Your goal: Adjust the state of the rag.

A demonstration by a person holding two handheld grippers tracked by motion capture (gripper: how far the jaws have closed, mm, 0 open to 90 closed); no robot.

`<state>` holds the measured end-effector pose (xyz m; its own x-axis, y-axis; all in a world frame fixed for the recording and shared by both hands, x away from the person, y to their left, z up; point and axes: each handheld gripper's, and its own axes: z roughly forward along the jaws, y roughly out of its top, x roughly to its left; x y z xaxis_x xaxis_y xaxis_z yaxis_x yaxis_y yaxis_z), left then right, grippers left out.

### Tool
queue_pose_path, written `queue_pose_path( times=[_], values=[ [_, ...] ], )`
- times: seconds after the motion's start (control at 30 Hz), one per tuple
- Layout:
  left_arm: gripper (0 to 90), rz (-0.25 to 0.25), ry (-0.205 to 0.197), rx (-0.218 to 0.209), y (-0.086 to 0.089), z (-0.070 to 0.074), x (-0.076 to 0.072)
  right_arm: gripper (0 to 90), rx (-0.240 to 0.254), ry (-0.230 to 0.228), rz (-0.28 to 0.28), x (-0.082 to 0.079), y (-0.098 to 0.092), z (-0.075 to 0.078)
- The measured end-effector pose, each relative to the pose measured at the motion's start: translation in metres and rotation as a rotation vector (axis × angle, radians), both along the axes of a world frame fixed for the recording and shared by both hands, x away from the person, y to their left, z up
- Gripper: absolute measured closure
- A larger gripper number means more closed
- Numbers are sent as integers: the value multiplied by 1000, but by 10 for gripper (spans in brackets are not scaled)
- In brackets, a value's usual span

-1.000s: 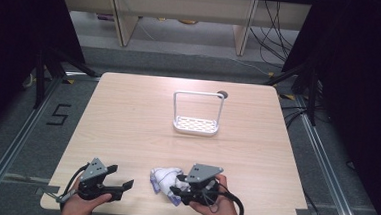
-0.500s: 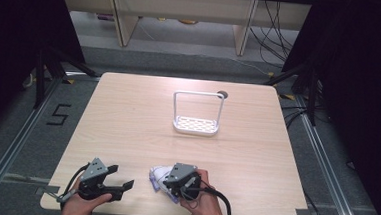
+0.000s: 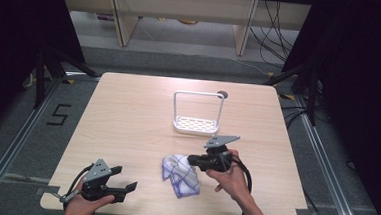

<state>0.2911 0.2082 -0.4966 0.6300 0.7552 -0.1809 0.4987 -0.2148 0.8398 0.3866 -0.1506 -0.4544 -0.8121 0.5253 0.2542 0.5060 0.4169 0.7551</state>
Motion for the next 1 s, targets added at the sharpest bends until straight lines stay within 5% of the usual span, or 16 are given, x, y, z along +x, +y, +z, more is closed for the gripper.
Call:
queue_pose_path(
  times=[0.17, 0.4, 0.47, 0.5, 0.57, 0.63, 0.67, 0.73, 0.83, 1.0],
  values=[
    [197, -34, 1, 12, -10, 0, 3, 850, 13, 106, -92, 22, -24, -15],
    [217, -76, -7, 21, -28, 0, 12, 848, -80, 55, -112, 41, -33, -27],
    [228, -95, -14, 26, -38, 0, 16, 834, -135, 8, -131, 48, -33, -33],
    [230, -104, -12, 40, -42, 0, 18, 811, -155, 21, -131, 49, -35, -33],
    [244, -133, -18, 70, -53, -2, 24, 760, -139, 1, -176, 49, -37, -30],
    [246, -135, -15, 57, -58, -4, 28, 735, -161, -11, -169, 49, -39, -27],
    [250, -146, 5, 65, -61, -4, 31, 701, -182, -74, -217, 43, -43, -13],
    [258, -144, -3, 61, -65, -6, 33, 686, -157, -112, -220, 34, -42, 2],
    [259, -159, 0, 69, -68, -7, 34, 673, -137, -150, -198, 23, -39, 16],
    [258, -153, -3, 62, -72, -6, 35, 654, -143, -145, -106, 5, -16, 20]
  ],
)
